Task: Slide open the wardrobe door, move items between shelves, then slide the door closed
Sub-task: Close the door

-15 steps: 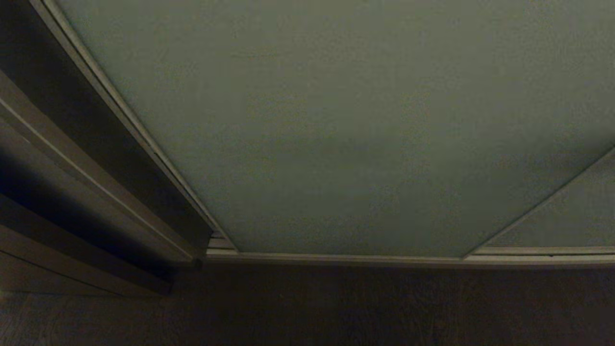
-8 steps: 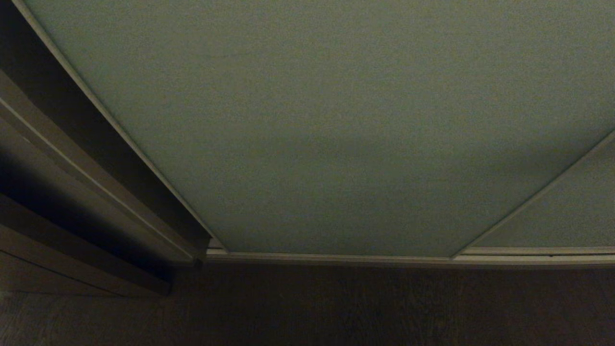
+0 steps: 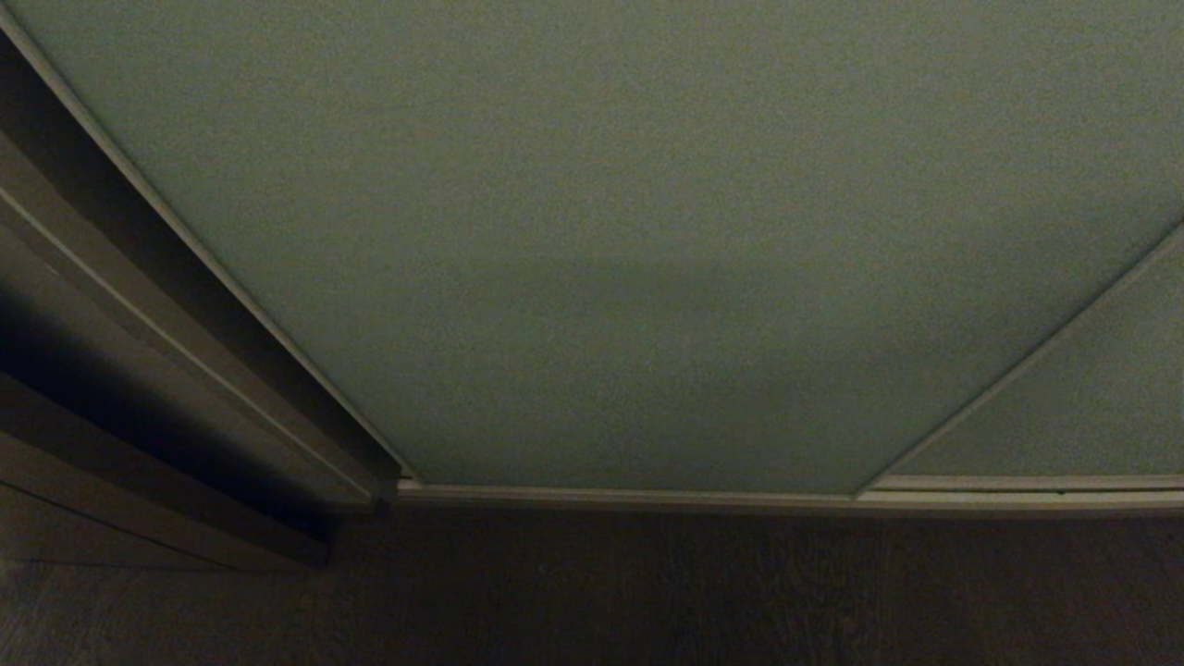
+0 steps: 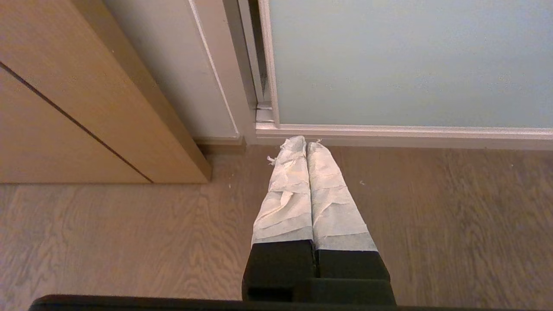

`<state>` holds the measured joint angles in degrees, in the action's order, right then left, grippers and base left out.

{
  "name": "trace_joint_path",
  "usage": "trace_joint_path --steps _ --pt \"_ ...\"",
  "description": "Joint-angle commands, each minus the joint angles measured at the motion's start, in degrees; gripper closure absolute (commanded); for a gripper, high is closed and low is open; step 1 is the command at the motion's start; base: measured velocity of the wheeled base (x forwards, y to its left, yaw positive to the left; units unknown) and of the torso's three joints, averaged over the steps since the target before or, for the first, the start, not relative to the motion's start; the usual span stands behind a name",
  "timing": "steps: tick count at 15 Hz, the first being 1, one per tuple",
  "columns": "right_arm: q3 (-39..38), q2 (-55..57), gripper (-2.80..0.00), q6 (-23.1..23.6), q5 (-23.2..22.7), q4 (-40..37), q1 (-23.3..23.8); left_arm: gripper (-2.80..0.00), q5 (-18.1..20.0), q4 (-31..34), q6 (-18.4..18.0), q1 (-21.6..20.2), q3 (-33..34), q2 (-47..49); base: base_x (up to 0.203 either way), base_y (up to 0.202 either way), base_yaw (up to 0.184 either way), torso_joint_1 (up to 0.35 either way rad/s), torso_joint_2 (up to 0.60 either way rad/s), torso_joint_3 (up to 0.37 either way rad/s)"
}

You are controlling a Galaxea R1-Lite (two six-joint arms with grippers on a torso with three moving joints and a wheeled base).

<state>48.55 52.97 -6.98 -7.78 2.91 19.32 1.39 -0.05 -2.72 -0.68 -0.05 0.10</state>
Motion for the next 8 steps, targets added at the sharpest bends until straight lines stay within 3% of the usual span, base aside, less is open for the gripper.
trace_joint_path --steps 1,6,8 --pt "-8.19 -12.15 0.0 1.83 0.1 -0.48 -4.02 0.0 0.02 -0.04 -0.01 -0.02 0.01 0.08 0.0 0.0 0.0 0.0 0.0 0.0" --pt "-28.6 -34.38 0.0 8.2 0.69 -4.89 -12.36 0.0 0.02 -0.04 0.0 -0.02 -0.04 0.08 0.0 0.0 0.0 0.0 0.0 0.0" --pt "-37.1 -37.06 0.0 9.31 2.02 -1.58 -13.56 0.0 0.02 -0.01 -0.01 -0.02 -0.04 0.08 0.0 0.0 0.0 0.0 0.0 0.0"
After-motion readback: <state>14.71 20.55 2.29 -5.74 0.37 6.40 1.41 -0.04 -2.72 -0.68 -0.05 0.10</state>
